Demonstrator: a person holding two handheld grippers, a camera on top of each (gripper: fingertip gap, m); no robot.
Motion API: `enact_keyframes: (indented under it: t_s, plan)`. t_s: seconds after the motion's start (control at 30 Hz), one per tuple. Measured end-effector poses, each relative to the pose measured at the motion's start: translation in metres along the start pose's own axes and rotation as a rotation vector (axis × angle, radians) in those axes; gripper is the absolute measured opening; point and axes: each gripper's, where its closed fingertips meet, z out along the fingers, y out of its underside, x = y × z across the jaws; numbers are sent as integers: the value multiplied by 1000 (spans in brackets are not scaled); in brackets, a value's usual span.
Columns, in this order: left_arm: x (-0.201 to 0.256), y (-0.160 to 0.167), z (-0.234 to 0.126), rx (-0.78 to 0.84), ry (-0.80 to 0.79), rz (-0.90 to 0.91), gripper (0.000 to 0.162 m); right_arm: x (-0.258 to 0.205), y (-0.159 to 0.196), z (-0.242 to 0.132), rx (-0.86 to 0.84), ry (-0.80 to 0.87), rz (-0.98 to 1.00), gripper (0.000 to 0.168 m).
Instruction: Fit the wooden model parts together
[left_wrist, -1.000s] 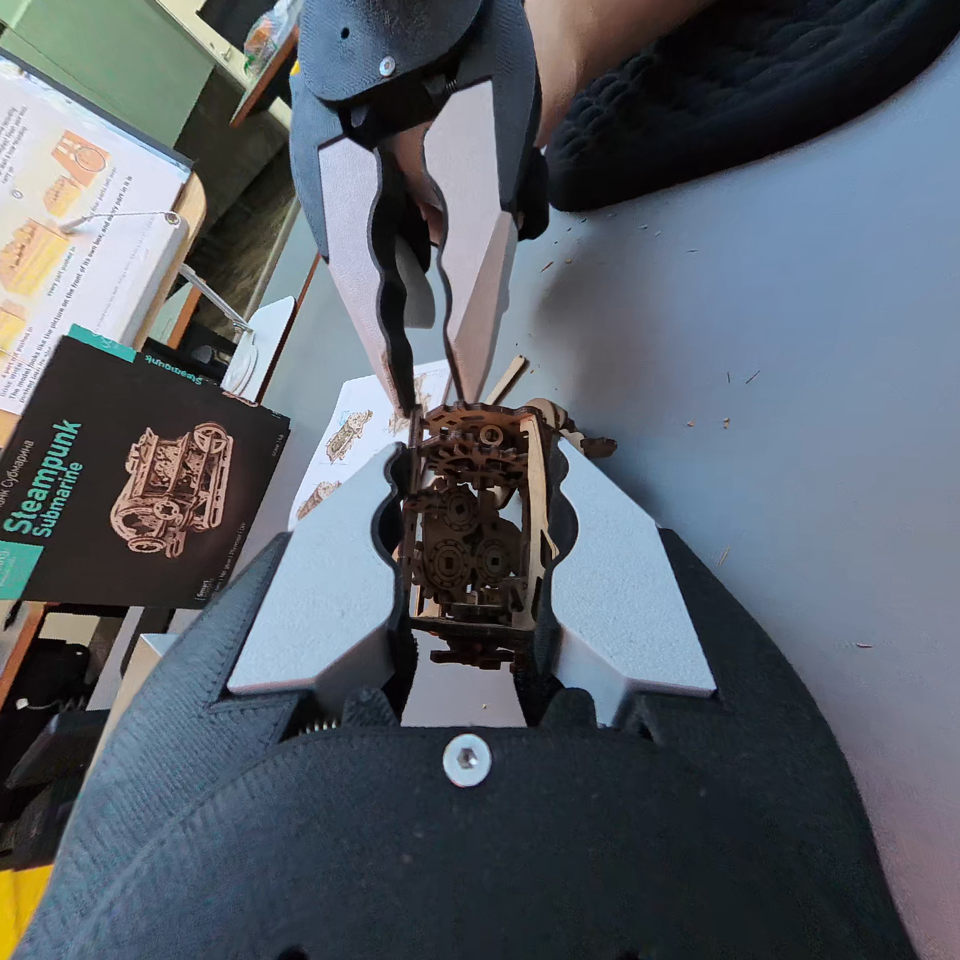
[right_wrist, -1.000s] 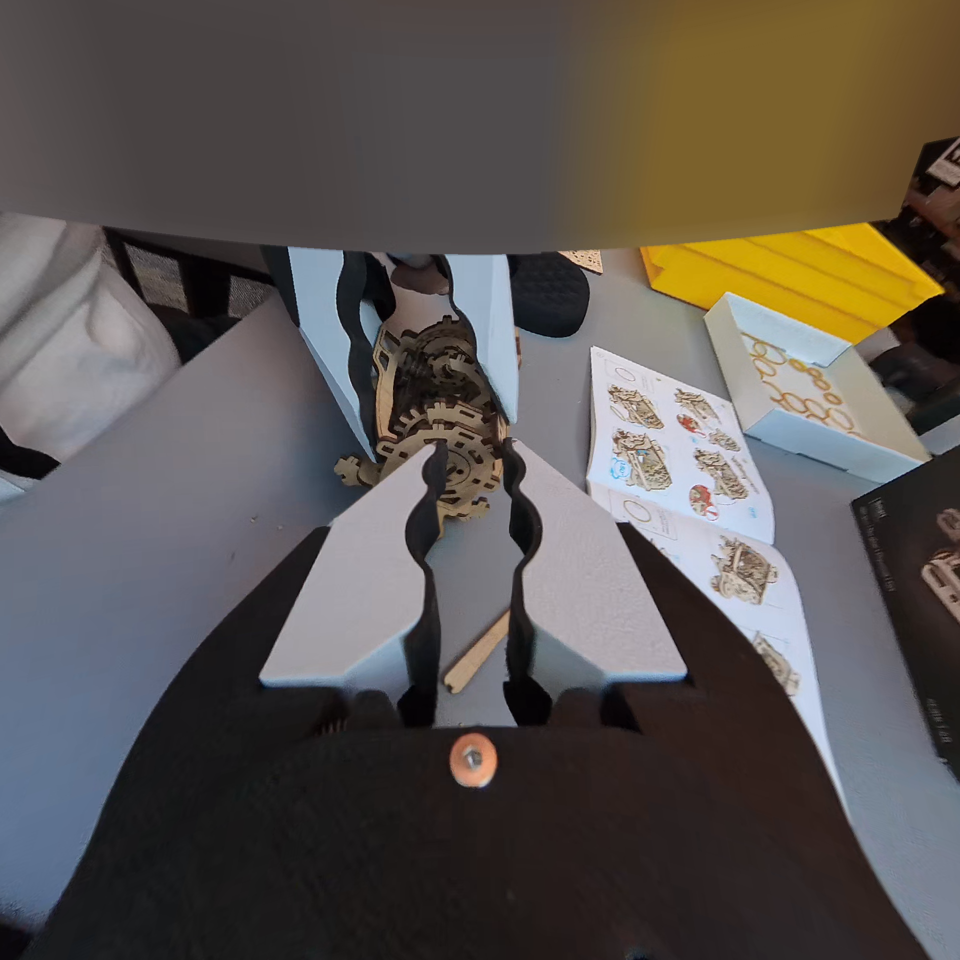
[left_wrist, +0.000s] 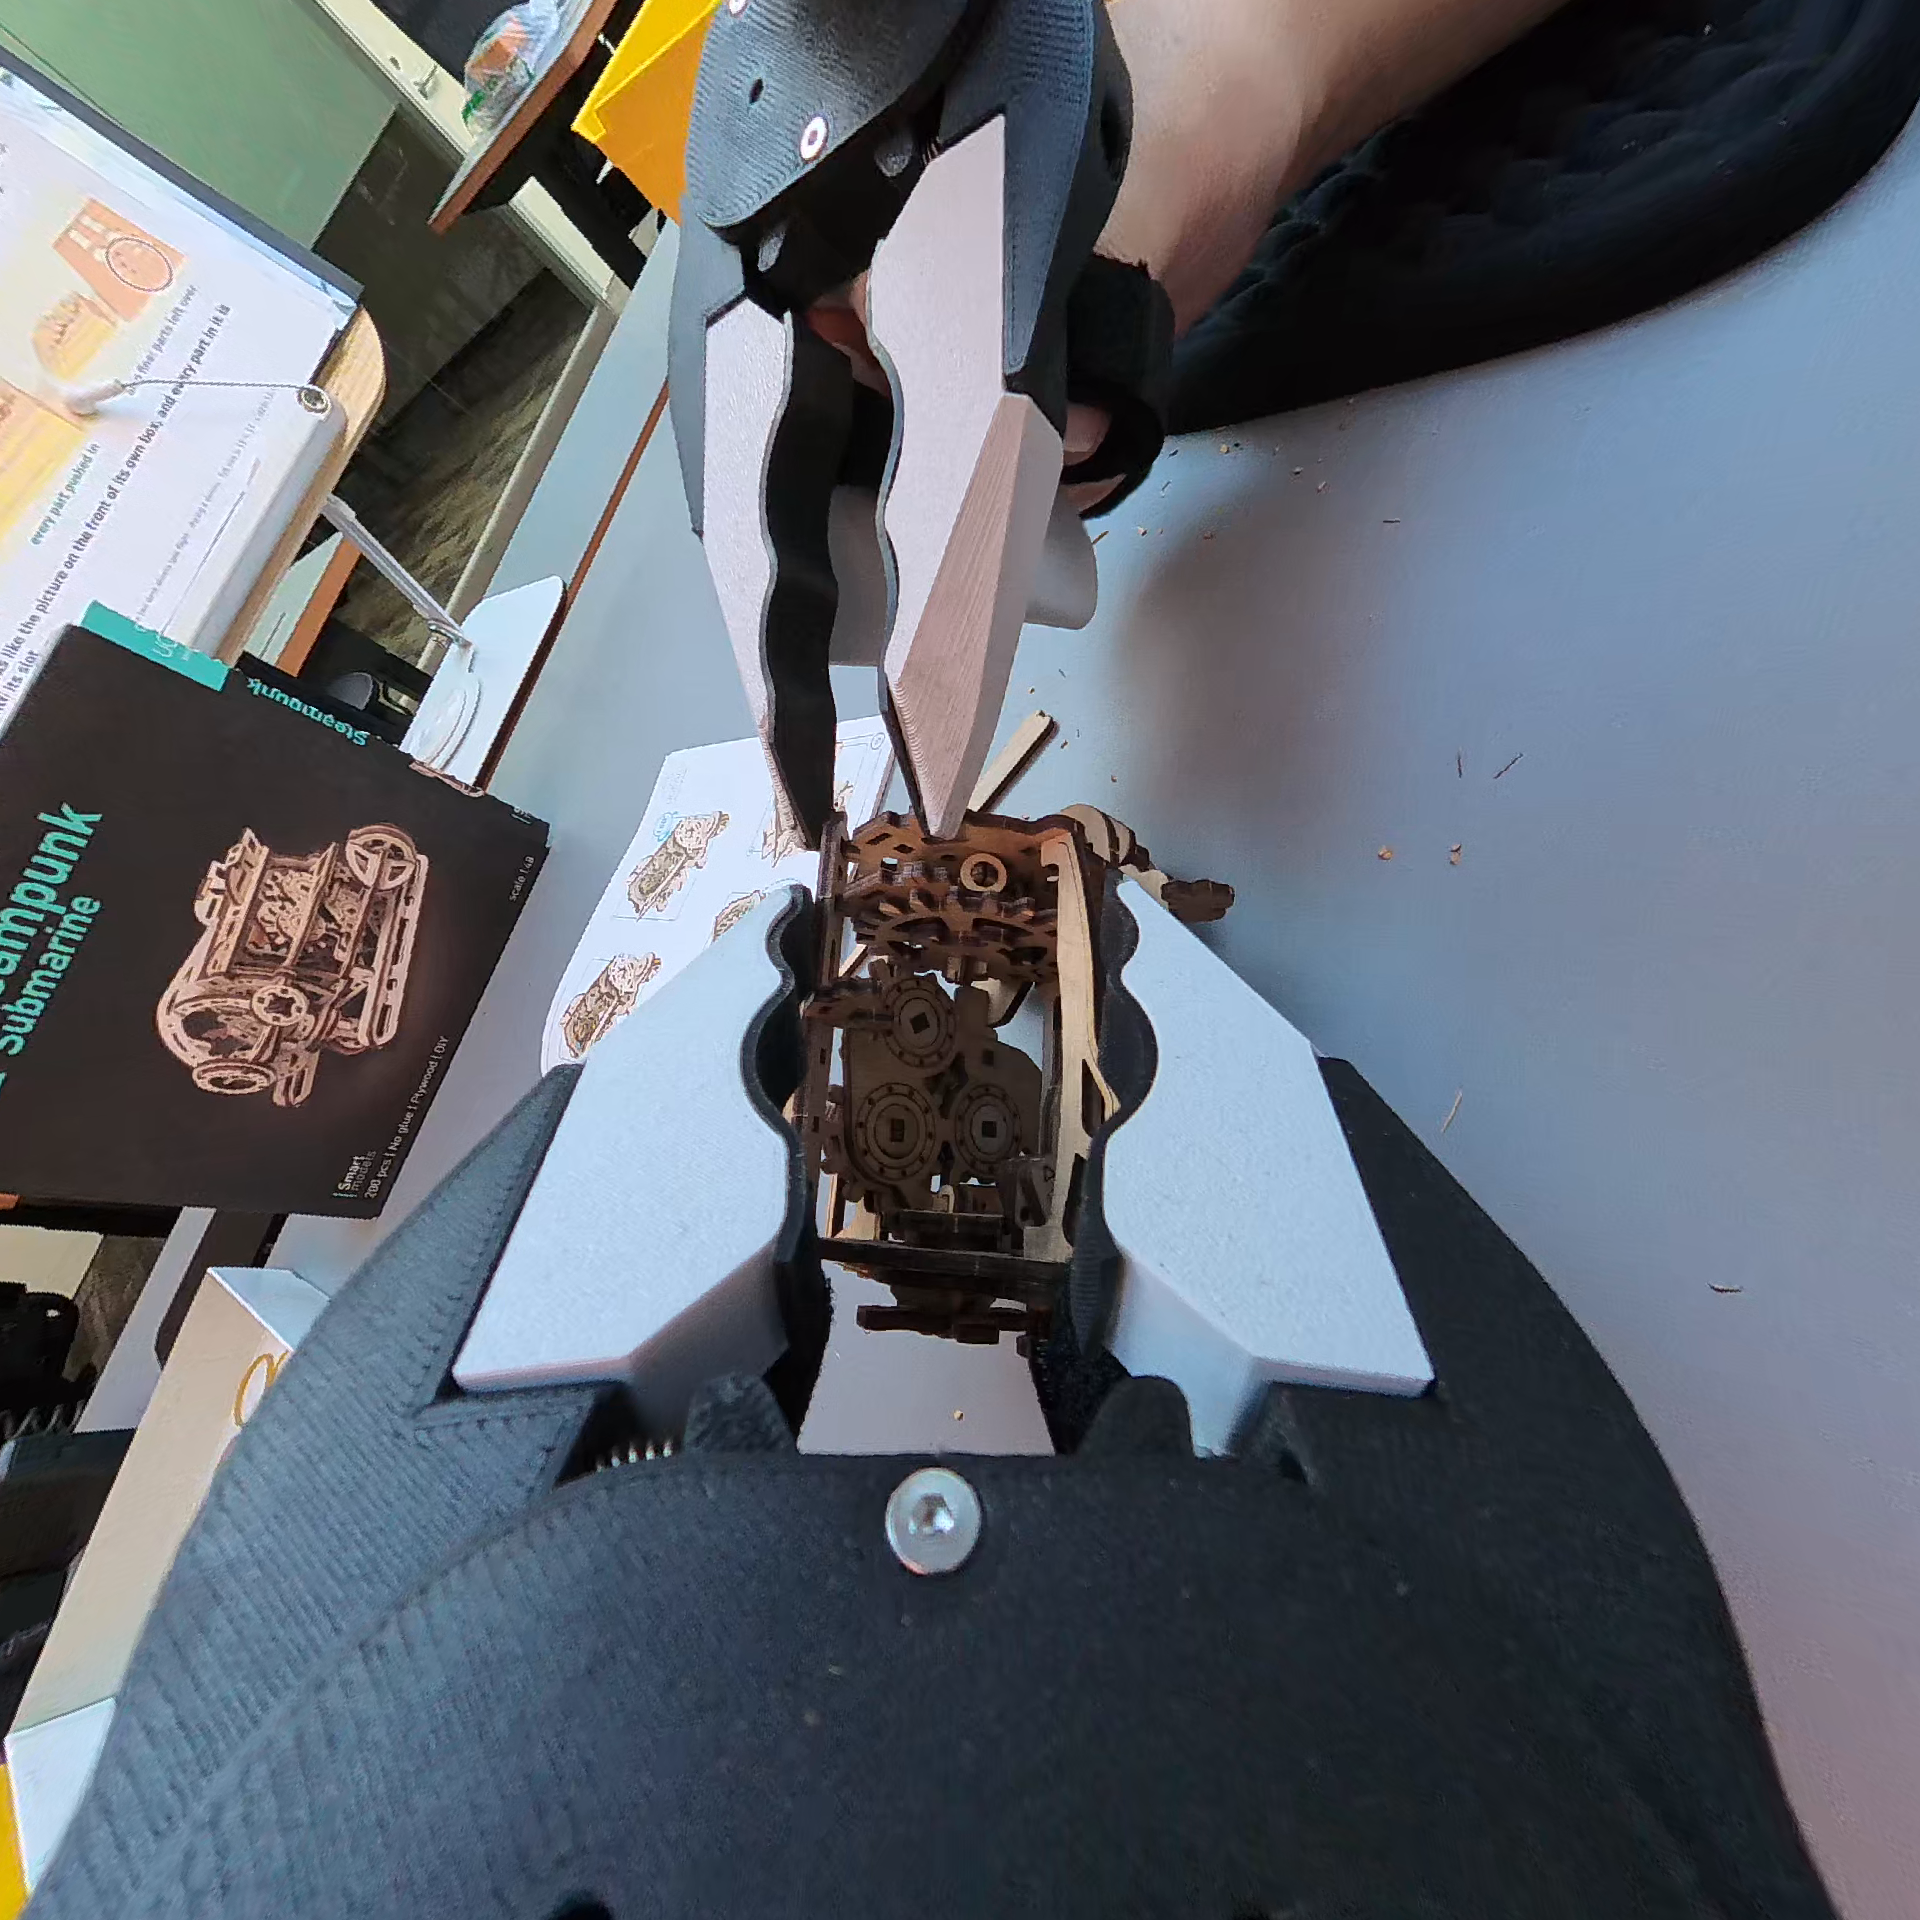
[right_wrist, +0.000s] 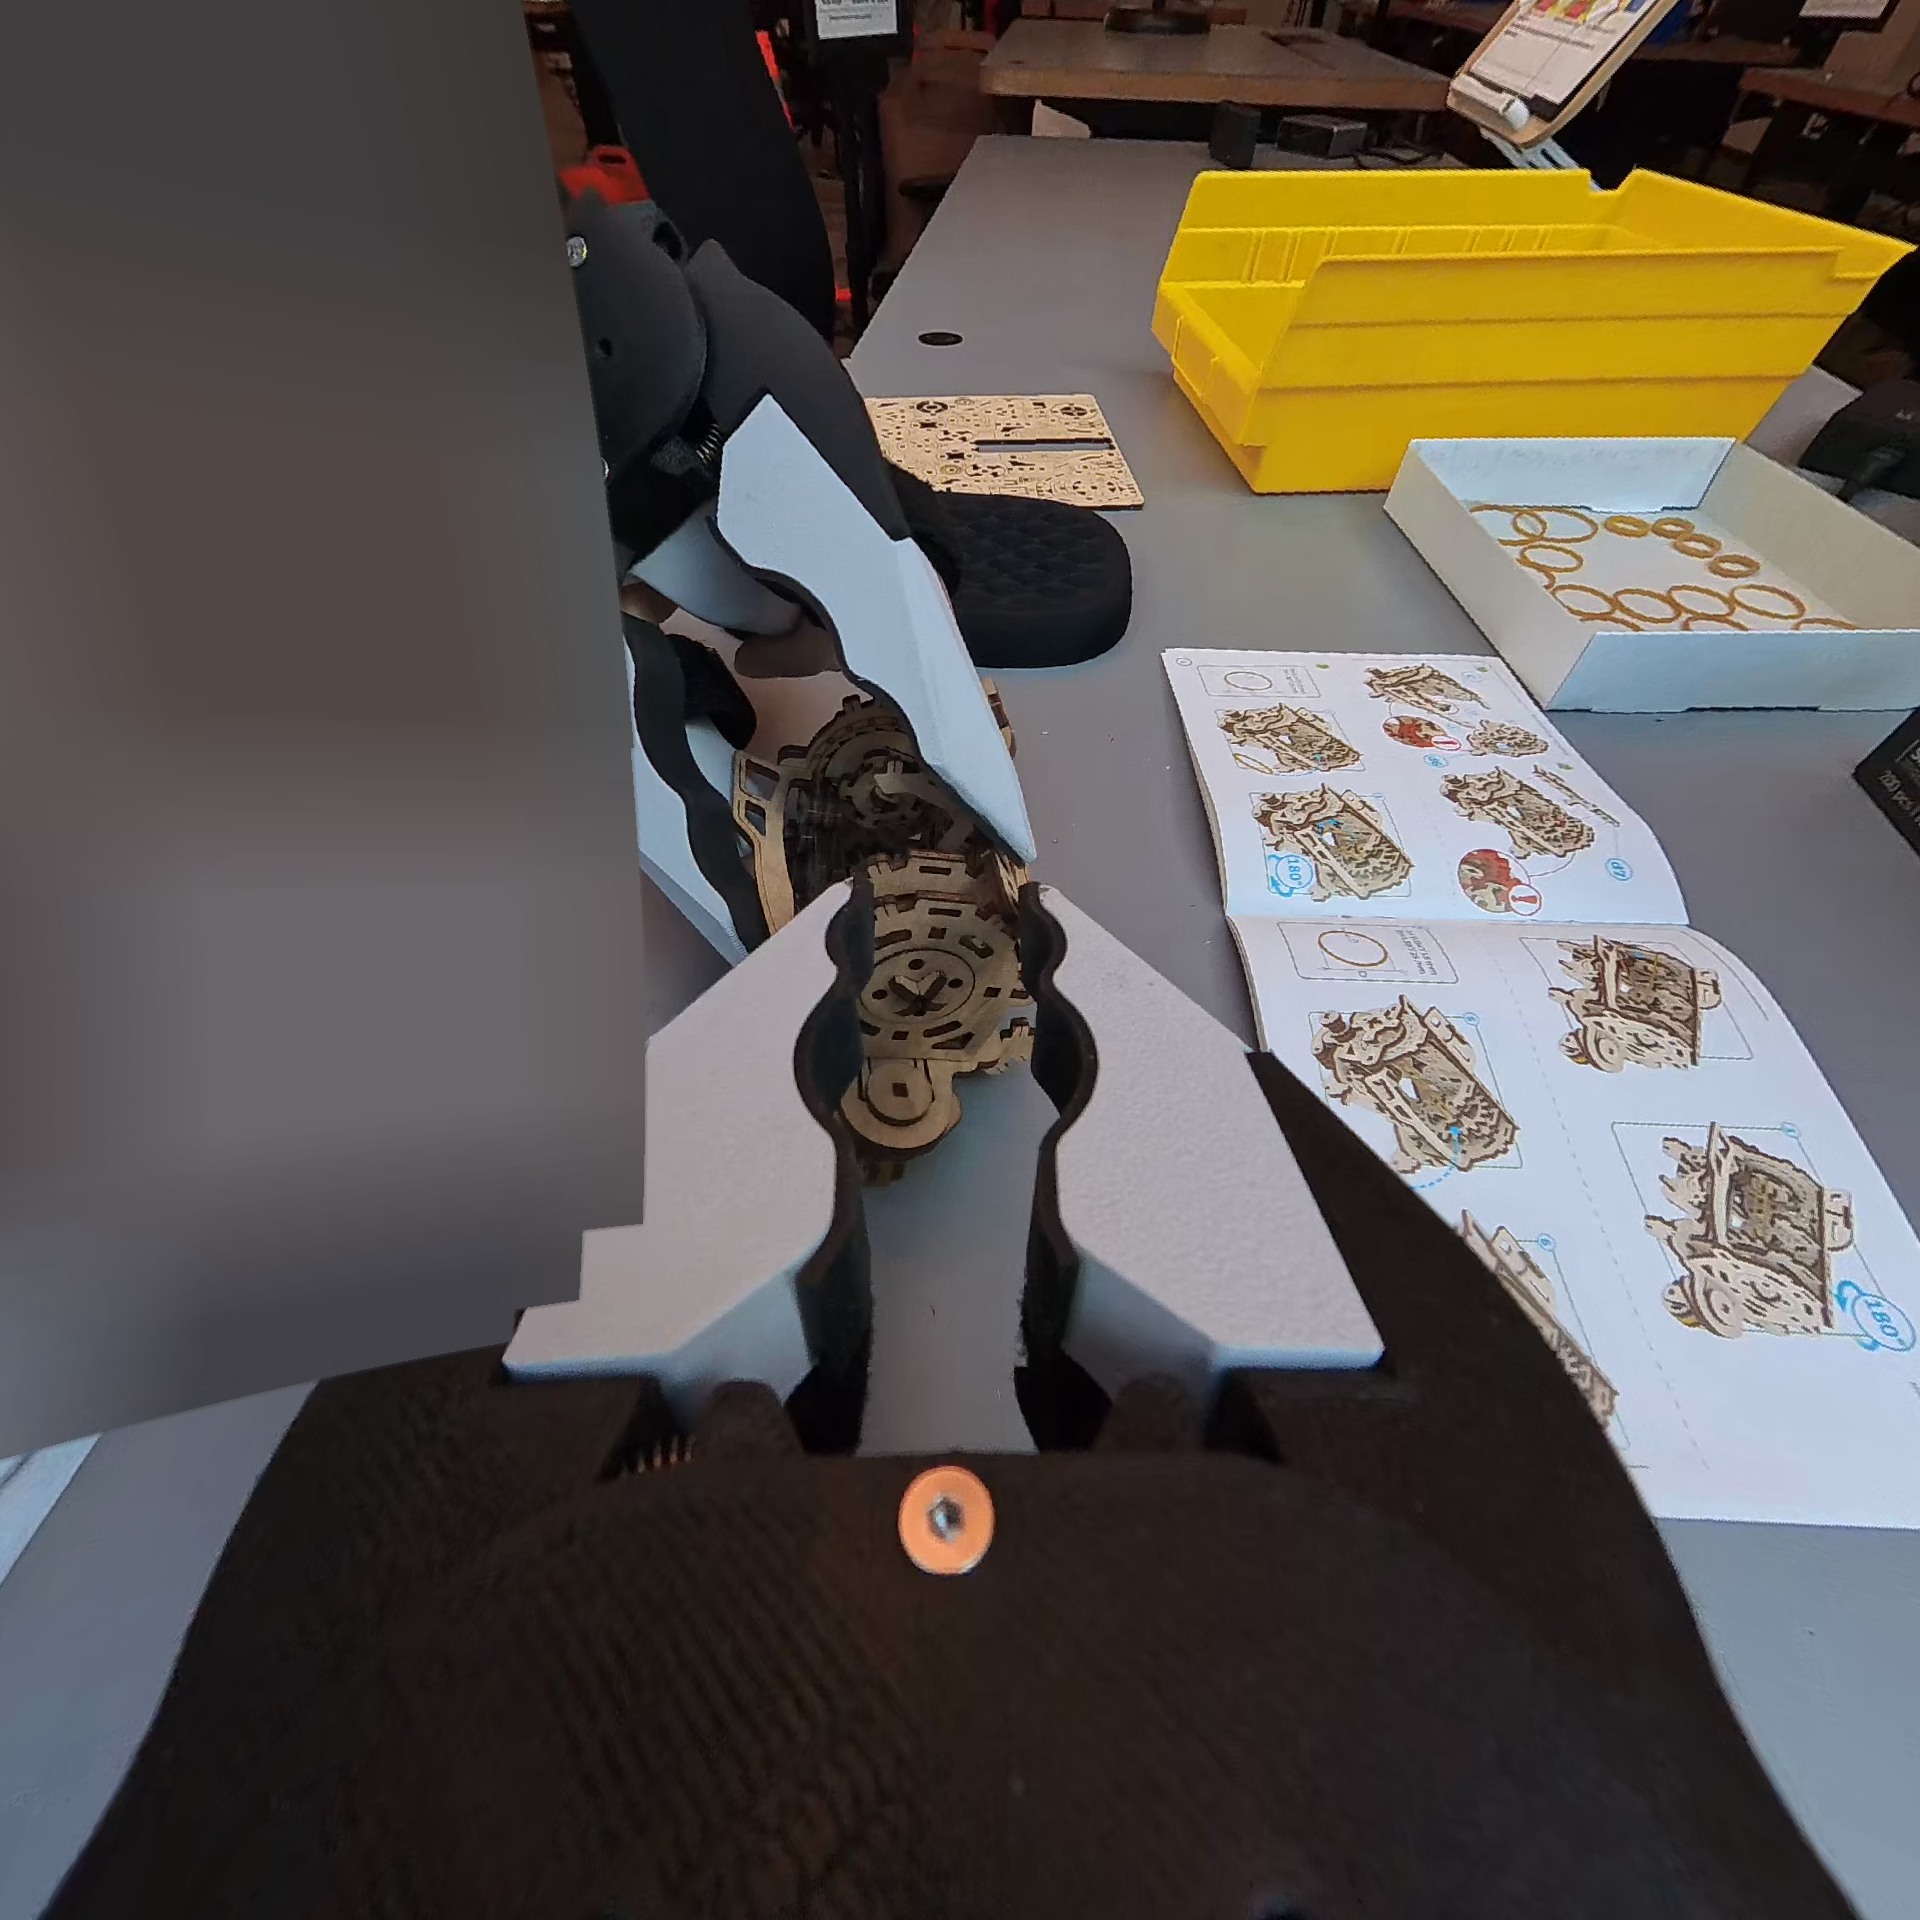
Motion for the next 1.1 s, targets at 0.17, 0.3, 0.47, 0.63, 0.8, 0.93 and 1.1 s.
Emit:
enact_keyframes:
  t_s: [0.17,0.3,0.47,0.63,0.8,0.93,1.1]
  plan:
    - [-2,1,-2,12,-19,-12,53,3,0,3,7,11,112,30]
    - [-1,0,-2,16,-26,8,53,3,1,3,13,-1,174,33]
    - [-1,0,-3,20,-44,31,53,0,2,4,19,-32,220,30]
    - [1,-1,-4,16,-60,71,53,-3,3,4,18,-41,194,29]
    - [2,-1,-5,20,-68,85,54,-4,3,4,25,-53,201,29]
    - [2,-1,-6,22,-64,91,53,-4,3,4,27,-54,181,29]
    - [2,-1,-6,20,-66,96,53,-4,3,4,29,-59,170,29]
